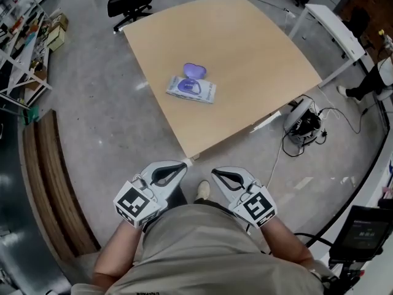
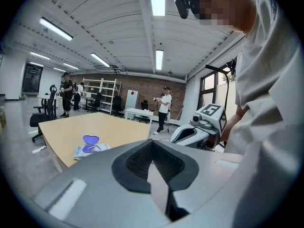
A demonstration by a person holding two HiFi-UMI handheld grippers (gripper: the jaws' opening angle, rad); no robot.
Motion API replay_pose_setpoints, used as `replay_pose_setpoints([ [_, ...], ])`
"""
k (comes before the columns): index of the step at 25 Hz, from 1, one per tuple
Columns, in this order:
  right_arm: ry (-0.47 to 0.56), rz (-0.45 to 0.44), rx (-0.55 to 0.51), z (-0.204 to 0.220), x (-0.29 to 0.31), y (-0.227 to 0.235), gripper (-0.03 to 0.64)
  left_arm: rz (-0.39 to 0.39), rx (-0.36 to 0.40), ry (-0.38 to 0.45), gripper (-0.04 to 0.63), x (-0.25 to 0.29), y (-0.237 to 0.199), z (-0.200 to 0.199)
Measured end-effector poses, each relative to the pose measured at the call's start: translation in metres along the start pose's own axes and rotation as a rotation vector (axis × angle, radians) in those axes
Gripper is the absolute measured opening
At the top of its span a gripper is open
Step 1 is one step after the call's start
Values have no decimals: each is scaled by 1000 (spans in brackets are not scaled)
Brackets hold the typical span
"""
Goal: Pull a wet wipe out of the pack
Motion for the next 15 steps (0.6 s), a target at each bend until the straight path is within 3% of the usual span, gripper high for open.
replay_pose_setpoints([
  [7,-20,61,-16,-7,33,50,3,25,-12,-5,5,37,-62,-3],
  [15,-90,196,-17,-30,91,122,3,133,22,-36,5,88,-163,-15],
])
Point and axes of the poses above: the fingertips, and each gripper's own axes: x forward along the fingers, y to its right, z out of its underside, the point moved 5 cm from there along -x, backward along the fingers, and after that the axes turned 5 degrees about -z, right-handed, at the moved point
